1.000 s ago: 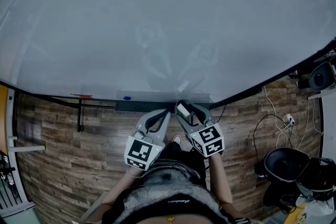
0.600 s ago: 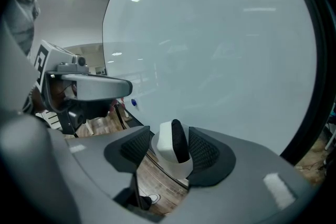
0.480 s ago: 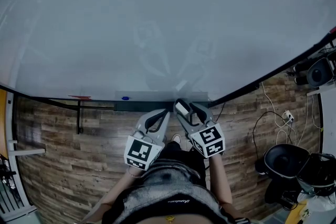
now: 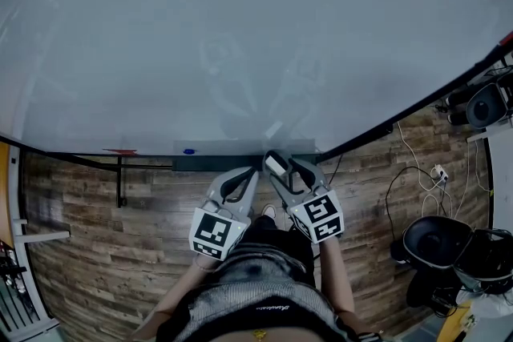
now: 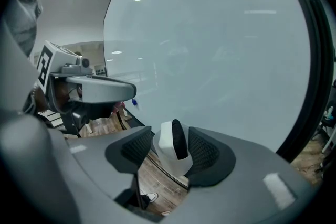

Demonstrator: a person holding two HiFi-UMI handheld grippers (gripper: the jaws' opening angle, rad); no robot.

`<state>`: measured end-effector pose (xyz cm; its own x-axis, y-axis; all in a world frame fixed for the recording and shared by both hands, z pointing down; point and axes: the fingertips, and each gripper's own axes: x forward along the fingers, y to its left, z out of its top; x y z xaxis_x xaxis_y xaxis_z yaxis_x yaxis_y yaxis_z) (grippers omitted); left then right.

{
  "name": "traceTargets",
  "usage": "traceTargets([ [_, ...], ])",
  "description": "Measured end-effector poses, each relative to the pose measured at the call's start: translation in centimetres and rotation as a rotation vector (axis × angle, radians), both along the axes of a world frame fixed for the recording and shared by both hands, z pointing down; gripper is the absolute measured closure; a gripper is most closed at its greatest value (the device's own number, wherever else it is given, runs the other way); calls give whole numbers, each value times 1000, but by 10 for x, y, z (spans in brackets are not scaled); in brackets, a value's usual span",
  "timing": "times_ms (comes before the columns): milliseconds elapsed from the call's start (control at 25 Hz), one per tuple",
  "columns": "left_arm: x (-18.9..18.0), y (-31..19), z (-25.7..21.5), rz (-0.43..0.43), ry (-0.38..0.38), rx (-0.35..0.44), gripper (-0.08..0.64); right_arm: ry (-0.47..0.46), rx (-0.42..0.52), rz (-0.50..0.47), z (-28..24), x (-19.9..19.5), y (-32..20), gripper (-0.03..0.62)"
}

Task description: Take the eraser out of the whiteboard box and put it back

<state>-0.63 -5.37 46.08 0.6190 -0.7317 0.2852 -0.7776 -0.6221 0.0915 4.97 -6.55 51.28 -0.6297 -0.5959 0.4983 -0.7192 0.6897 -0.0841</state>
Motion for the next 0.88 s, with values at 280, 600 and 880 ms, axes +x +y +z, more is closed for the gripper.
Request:
traceTargets([
  [280, 2, 1, 2, 13, -4, -4, 558, 14, 0, -1, -1, 1, 5, 405],
  [600, 5, 1, 5, 23, -8, -14, 560, 34, 34, -22, -8, -2, 6, 478],
  [880, 4, 2, 7, 23, -12, -16, 560, -5, 74, -47, -22, -17, 10, 554],
])
